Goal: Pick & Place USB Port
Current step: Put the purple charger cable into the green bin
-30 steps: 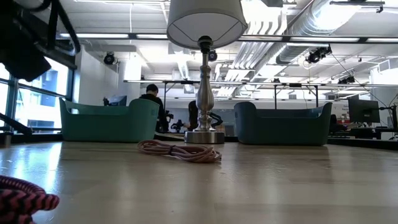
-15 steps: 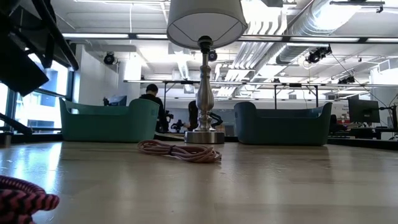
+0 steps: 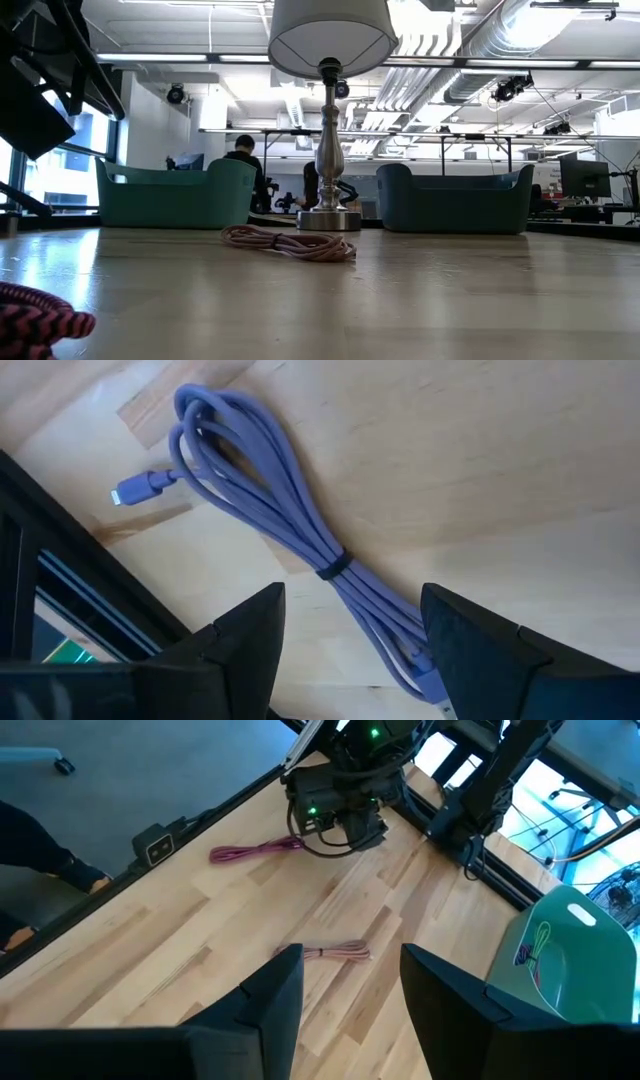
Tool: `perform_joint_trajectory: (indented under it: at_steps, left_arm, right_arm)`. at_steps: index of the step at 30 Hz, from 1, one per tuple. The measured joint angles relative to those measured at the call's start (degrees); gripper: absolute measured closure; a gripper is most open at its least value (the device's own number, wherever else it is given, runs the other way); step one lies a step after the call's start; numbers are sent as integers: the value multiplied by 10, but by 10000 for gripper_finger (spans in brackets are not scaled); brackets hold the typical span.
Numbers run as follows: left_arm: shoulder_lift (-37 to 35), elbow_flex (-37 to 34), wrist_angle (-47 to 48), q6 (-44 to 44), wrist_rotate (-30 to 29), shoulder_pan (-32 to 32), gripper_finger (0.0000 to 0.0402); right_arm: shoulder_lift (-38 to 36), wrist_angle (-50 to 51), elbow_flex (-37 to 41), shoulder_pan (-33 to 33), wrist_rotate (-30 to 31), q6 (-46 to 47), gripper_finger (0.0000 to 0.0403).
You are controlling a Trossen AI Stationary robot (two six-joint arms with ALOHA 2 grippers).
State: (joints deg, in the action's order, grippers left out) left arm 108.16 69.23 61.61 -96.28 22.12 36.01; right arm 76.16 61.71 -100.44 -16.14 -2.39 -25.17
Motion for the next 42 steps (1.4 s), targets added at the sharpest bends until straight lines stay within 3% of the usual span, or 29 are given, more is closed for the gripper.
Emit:
perform_joint_trajectory:
  at_steps: [6,23,27,33,37,42]
  left_arm:
    - [0,-22,-43,-10,28,0,175]
    - [-3,-49,-95,-16,31,12,181]
    - [-7,-87,-164,-13,40,11,226]
    - [-7,-125,-223,9,57,11,377]
    - [-11,-125,-222,23,43,10,380]
    - [-46,-118,-210,31,-30,16,383]
  right_arm:
    - [0,2,0,0,0,1,242]
    - [0,2,0,0,-12,6,242]
    - [0,2,0,0,-13,10,242]
    - [0,11,0,0,-25,15,242]
    - [0,20,0,0,-25,22,242]
    - [0,21,0,0,-24,21,242]
